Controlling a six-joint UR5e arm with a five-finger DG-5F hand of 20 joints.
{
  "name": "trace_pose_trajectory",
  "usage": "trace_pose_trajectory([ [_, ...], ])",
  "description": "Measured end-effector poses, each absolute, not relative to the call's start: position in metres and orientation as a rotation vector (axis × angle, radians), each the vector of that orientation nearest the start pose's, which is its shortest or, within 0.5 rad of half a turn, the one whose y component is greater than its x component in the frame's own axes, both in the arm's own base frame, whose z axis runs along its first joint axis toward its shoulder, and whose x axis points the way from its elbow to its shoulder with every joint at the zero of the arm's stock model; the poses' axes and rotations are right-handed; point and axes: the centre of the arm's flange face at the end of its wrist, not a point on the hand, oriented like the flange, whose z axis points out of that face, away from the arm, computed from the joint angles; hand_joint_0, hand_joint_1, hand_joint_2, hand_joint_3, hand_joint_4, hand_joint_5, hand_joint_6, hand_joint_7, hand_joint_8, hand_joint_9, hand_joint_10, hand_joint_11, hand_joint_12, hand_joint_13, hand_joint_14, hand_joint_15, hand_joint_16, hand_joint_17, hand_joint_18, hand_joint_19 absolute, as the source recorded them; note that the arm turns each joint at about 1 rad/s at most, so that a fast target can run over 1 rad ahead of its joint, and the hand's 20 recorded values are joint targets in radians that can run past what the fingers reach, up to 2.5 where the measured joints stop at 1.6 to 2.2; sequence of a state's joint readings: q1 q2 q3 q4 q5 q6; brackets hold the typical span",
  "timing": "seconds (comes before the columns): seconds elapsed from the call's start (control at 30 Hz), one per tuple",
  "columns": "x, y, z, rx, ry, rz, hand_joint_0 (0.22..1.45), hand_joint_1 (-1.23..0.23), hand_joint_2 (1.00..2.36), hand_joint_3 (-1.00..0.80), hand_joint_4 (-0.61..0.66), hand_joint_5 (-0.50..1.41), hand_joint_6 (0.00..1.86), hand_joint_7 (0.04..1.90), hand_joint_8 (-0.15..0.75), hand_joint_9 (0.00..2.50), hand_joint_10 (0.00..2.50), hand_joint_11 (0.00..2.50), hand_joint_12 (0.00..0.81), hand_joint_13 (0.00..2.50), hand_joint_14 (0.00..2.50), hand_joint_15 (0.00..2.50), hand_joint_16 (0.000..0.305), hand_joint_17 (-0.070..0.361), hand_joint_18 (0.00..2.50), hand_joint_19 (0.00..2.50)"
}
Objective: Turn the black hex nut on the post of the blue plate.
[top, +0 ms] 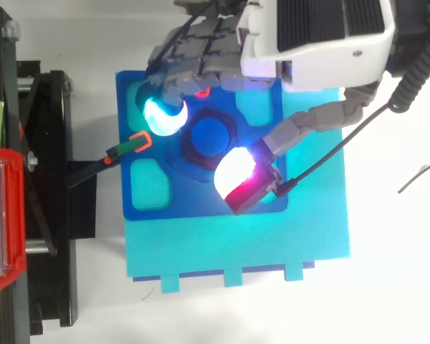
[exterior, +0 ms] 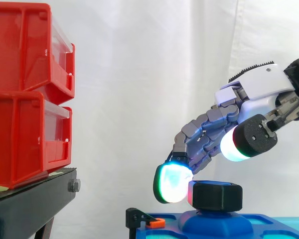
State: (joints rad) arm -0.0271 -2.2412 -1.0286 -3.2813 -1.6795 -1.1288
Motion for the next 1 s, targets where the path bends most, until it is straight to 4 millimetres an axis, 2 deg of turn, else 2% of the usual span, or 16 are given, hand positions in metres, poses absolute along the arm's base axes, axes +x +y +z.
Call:
trace_pose_trajectory([
  [0.3, 0.718, -0.151, 0.324, 0.353, 1.807, 0.397, 0.46, -0.42, 1.00, -0.50, 0.21, -0.19, 0.50, 0.80, 0.260, 0.37, 0.00, 0.00, 0.381, 0.32, 0.00, 0.00, 0.058, 0.130, 0.13, 0.00],
  [0.47, 0.720, -0.151, 0.331, 0.347, 1.792, 0.400, 0.46, -0.42, 1.00, -0.50, 0.21, -0.19, 0.50, 0.79, 0.261, 0.37, 0.00, 0.00, 0.381, 0.32, 0.00, 0.00, 0.058, 0.130, 0.13, 0.00],
  [0.8, 0.729, -0.136, 0.344, 0.332, 1.765, 0.404, 0.46, -0.41, 1.00, -0.50, 0.22, -0.19, 0.50, 0.79, 0.260, 0.37, 0.00, 0.00, 0.381, 0.32, 0.00, 0.00, 0.058, 0.130, 0.13, 0.00],
  [1.0, 0.735, -0.117, 0.345, 0.331, 1.751, 0.393, 0.46, -0.41, 1.00, -0.50, 0.22, -0.19, 0.50, 0.79, 0.260, 0.37, 0.00, 0.00, 0.380, 0.32, 0.00, 0.00, 0.058, 0.130, 0.13, 0.00],
])
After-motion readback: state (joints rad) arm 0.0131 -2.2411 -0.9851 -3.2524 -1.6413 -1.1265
